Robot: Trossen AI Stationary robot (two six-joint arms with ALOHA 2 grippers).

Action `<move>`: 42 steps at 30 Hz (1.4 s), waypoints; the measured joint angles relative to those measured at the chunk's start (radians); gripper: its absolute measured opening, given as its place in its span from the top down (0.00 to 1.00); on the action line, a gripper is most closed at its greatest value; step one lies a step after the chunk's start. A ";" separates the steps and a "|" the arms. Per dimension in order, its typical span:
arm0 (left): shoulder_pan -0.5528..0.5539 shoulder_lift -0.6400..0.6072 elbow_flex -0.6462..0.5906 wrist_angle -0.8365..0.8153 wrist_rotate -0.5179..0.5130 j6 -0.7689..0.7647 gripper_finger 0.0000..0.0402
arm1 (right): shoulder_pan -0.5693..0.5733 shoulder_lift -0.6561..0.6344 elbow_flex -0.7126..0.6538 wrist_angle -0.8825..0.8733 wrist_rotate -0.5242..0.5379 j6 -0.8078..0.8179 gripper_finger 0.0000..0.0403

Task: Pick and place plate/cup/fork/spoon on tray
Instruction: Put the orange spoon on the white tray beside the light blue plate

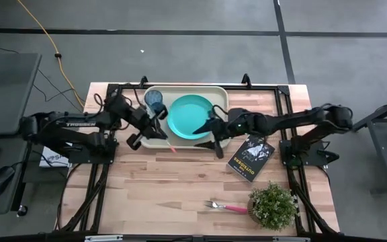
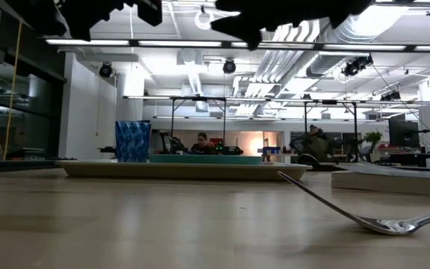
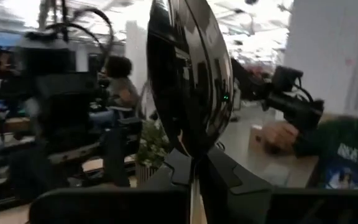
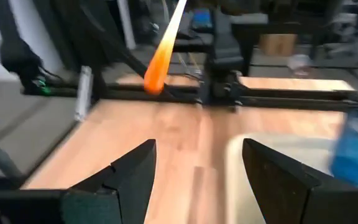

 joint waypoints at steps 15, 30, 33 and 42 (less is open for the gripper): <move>-0.145 0.213 0.062 0.007 0.042 0.206 1.00 | -0.051 0.336 0.000 0.501 -0.306 0.222 0.42; -0.164 0.372 0.118 0.006 0.003 0.297 1.00 | 0.023 0.381 0.000 0.566 -0.431 0.267 0.42; -0.174 0.396 0.136 0.009 0.002 0.312 1.00 | 0.026 0.382 0.000 0.539 -0.402 0.257 0.42; -0.166 0.422 0.159 0.005 0.003 0.326 1.00 | 0.029 0.381 0.000 0.495 -0.429 0.253 0.43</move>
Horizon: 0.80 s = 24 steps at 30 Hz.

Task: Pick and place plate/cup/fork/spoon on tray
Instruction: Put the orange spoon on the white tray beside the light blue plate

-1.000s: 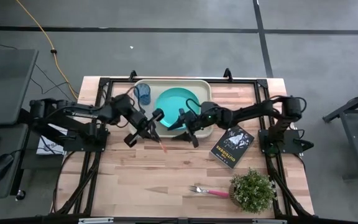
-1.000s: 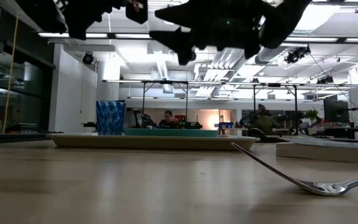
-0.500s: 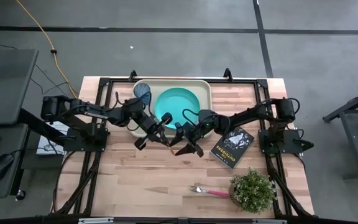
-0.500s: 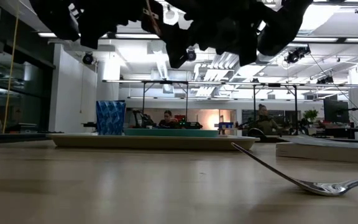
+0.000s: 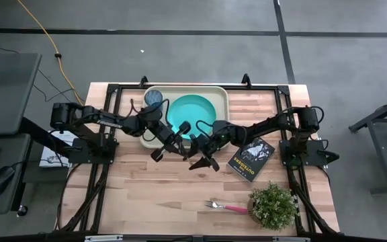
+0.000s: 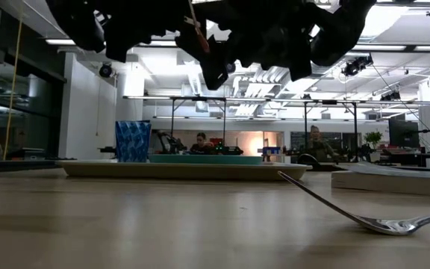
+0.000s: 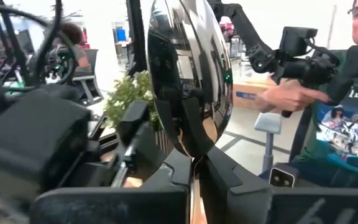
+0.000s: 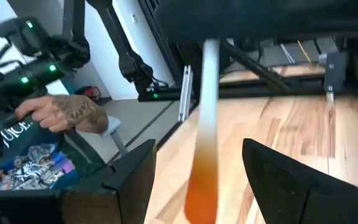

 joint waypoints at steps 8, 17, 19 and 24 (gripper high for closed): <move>0.042 -0.003 0.000 -0.012 0.000 -0.019 1.00 | 0.000 0.000 0.000 -0.017 0.001 -0.017 0.70; 0.046 -0.003 0.000 -0.034 -0.026 -0.132 0.99 | -0.023 -0.002 0.002 -0.075 -0.006 -0.017 0.97; 0.057 -0.003 0.000 -0.033 -0.021 -0.186 0.97 | -0.030 -0.002 0.002 -0.091 -0.014 -0.017 0.99; 0.115 -0.013 0.000 -0.030 0.006 -0.309 0.89 | -0.046 -0.048 0.002 -0.203 0.005 -0.061 1.00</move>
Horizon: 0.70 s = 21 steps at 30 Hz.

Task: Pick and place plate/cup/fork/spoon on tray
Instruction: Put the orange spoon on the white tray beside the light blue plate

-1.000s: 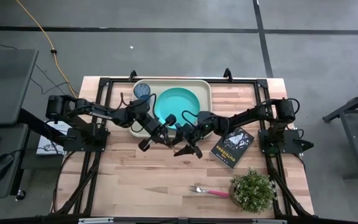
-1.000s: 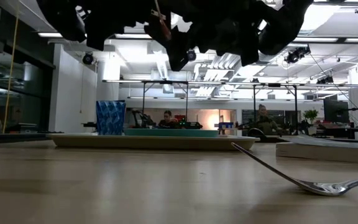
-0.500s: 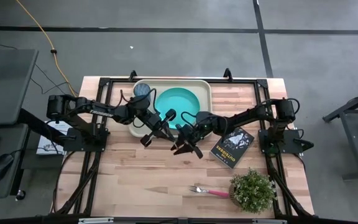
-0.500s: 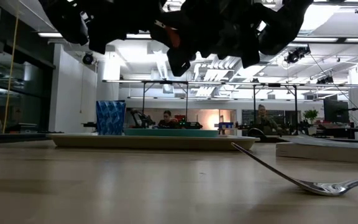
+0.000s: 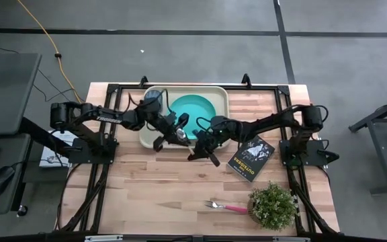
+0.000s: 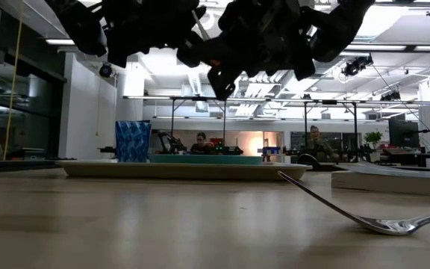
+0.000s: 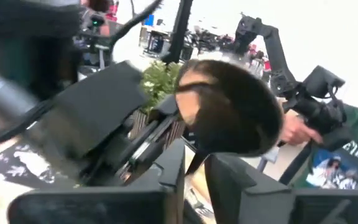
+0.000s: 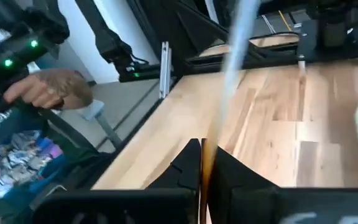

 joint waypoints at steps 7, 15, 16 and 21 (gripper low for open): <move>0.091 -0.025 0.000 -0.006 0.114 -0.100 0.78 | -0.001 -0.152 -0.001 -0.310 0.197 -0.130 1.00; 0.167 -0.071 0.000 -0.073 -0.021 -0.120 0.76 | 0.091 -0.321 -0.002 -0.561 0.879 -0.190 1.00; 0.169 -0.071 0.000 -0.084 -0.103 -0.122 0.77 | 0.112 -0.327 -0.002 -0.555 1.010 -0.185 1.00; 0.122 -0.050 0.000 -0.098 -0.558 -0.099 0.78 | 0.199 -0.295 -0.002 -0.512 1.653 -0.155 1.00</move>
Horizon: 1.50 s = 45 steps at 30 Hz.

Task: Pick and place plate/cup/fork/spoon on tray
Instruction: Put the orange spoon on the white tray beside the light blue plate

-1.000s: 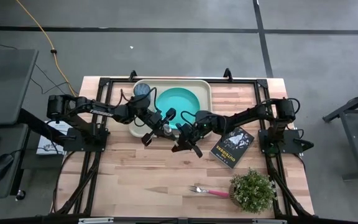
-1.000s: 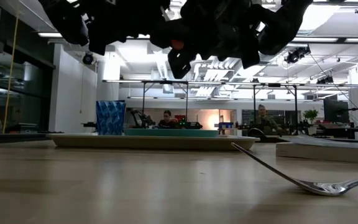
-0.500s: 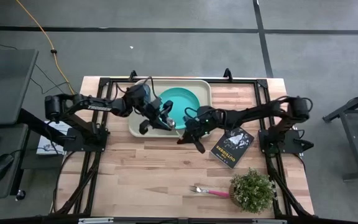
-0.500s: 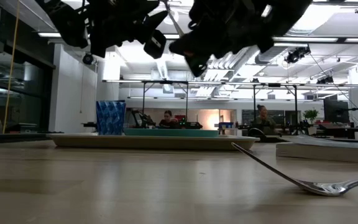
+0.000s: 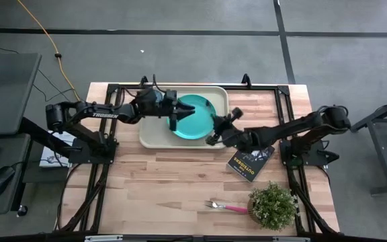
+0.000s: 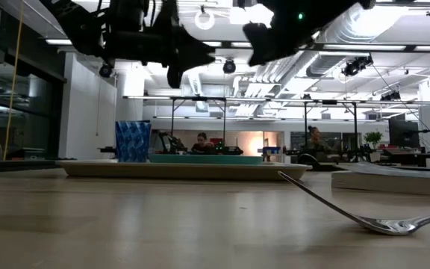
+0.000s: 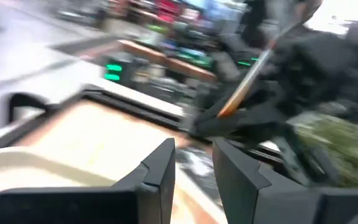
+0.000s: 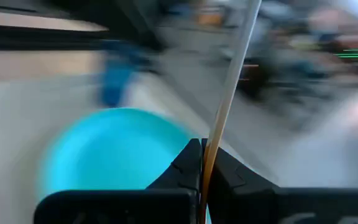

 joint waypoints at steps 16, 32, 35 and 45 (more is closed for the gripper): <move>-0.224 0.031 -0.001 0.239 -0.421 0.068 0.78 | -0.042 0.296 0.048 0.489 0.400 -0.335 1.00; -0.256 0.035 0.000 0.241 -0.550 0.075 0.46 | -0.091 0.328 0.100 0.471 0.268 -0.303 1.00; -0.260 0.046 0.000 0.241 -0.602 0.075 0.44 | -0.099 0.329 0.100 0.463 0.195 -0.271 1.00; -0.247 0.145 0.099 0.220 -0.656 0.084 0.43 | -0.104 0.329 0.099 0.414 0.105 -0.235 1.00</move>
